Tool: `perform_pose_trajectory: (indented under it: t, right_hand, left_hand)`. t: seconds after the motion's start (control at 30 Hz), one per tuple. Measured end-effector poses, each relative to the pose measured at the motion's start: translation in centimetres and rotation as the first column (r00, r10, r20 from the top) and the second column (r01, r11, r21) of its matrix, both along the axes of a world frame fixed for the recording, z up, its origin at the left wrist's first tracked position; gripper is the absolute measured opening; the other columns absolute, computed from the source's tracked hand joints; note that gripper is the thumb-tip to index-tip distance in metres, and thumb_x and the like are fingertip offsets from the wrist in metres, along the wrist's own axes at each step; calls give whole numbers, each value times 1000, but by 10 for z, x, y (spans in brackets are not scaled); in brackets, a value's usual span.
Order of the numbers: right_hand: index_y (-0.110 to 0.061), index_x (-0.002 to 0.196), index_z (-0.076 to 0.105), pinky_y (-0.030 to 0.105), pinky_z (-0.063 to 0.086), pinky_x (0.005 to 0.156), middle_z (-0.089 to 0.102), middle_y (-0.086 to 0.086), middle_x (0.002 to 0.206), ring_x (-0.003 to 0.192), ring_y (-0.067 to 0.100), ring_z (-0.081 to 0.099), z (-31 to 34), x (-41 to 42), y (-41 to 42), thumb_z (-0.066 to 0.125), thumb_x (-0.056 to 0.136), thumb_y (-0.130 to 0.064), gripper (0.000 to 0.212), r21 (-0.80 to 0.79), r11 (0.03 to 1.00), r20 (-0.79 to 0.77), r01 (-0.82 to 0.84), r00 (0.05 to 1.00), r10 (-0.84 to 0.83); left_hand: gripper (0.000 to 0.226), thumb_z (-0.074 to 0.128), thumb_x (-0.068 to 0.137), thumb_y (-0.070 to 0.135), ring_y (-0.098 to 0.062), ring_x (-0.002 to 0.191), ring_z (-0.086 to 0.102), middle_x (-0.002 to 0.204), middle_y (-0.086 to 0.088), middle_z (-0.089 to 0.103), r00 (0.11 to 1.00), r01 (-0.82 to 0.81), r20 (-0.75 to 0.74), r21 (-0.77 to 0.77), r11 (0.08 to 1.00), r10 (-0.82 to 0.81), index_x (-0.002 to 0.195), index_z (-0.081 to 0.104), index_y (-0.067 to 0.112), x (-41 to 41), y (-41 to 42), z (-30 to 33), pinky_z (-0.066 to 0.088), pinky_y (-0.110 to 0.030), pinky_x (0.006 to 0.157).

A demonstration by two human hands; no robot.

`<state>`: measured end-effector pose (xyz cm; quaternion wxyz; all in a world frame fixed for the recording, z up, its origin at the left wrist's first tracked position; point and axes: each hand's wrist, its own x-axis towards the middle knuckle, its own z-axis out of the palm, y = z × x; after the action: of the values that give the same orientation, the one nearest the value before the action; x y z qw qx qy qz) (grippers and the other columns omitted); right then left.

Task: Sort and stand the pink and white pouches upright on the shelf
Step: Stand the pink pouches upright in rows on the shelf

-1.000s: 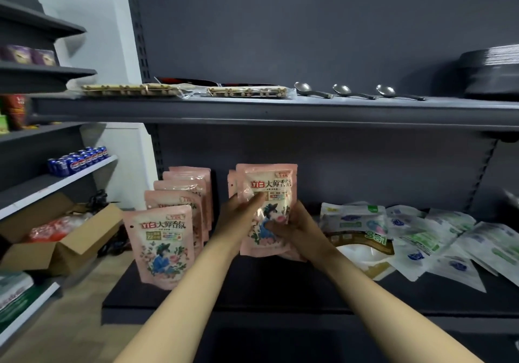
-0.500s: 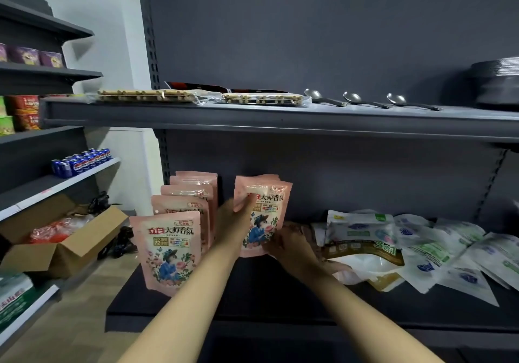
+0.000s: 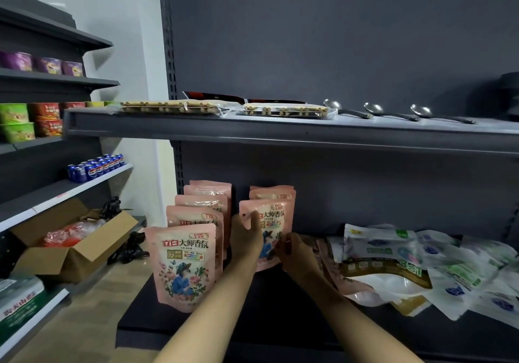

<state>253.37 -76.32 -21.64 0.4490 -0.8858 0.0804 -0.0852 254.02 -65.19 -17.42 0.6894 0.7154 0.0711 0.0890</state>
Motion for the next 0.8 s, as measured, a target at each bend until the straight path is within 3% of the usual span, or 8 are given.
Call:
perform_pose_trajectory:
  t: [0.1, 0.2, 0.33, 0.43, 0.53, 0.67, 0.8]
  right_hand:
    - [-10, 117, 50, 14, 38, 54, 63, 8, 114, 86, 13, 55, 0, 2, 2, 53, 95, -27, 28, -14, 1000, -3, -24, 1000, 24]
    - [-10, 119, 49, 19, 41, 64, 62, 9, 116, 90, 14, 55, -4, 5, 2, 52, 95, -25, 28, -24, 999, -19, -38, 999, 38]
    - [-11, 114, 50, 38, 54, 81, 65, 10, 112, 97, 24, 63, -4, 4, -7, 54, 93, -26, 25, -9, 1000, -22, -10, 1000, 10]
    - [-13, 110, 51, 32, 54, 76, 65, 8, 110, 91, 20, 63, -4, 2, -15, 51, 95, -25, 20, -46, 999, -17, -5, 1000, 4]
    - [-16, 102, 49, 28, 47, 68, 65, 9, 111, 89, 20, 61, -6, 0, -21, 52, 94, -22, 10, -76, 997, 23, 9, 1000, -7]
    - [-9, 114, 51, 27, 48, 75, 63, 9, 118, 105, 24, 61, -5, 1, -20, 51, 95, -20, 23, -95, 995, -1, 11, 1000, -12]
    - [-5, 119, 50, 23, 42, 76, 61, 12, 122, 110, 25, 58, -1, 1, -16, 50, 96, -21, 27, -127, 992, -6, 19, 1000, -20]
  left_hand:
    - [45, 44, 96, 37, -25, 110, 60, 126, -10, 57, 999, -6, 31, 25, 1000, 5, 131, 37, 10, 1, -2, 2, 49, -29, 78]
    - [44, 43, 96, 37, -24, 110, 59, 125, -11, 58, 999, -17, 44, 74, 997, 14, 128, 39, 7, 3, -4, 0, 47, -28, 77]
    - [47, 41, 97, 38, -25, 115, 55, 125, -8, 54, 1000, 10, -19, 58, 998, -8, 132, 39, 6, 3, -7, -1, 40, -27, 77]
    - [47, 43, 96, 38, -21, 108, 55, 122, -6, 56, 998, 43, -35, 31, 999, -42, 131, 40, 7, 4, -12, 0, 42, -28, 78]
    - [52, 42, 95, 44, -25, 115, 56, 131, -11, 54, 996, 76, -52, 43, 996, -73, 135, 37, 10, 8, -18, -2, 48, -34, 87]
    - [58, 39, 94, 49, -25, 115, 57, 131, -10, 55, 991, 113, -77, 64, 992, -108, 137, 34, 11, 12, -17, -4, 48, -31, 80]
    - [59, 37, 90, 59, -27, 107, 61, 123, -9, 60, 991, 121, -71, 77, 990, -116, 128, 42, 14, 17, -8, -5, 52, -41, 90]
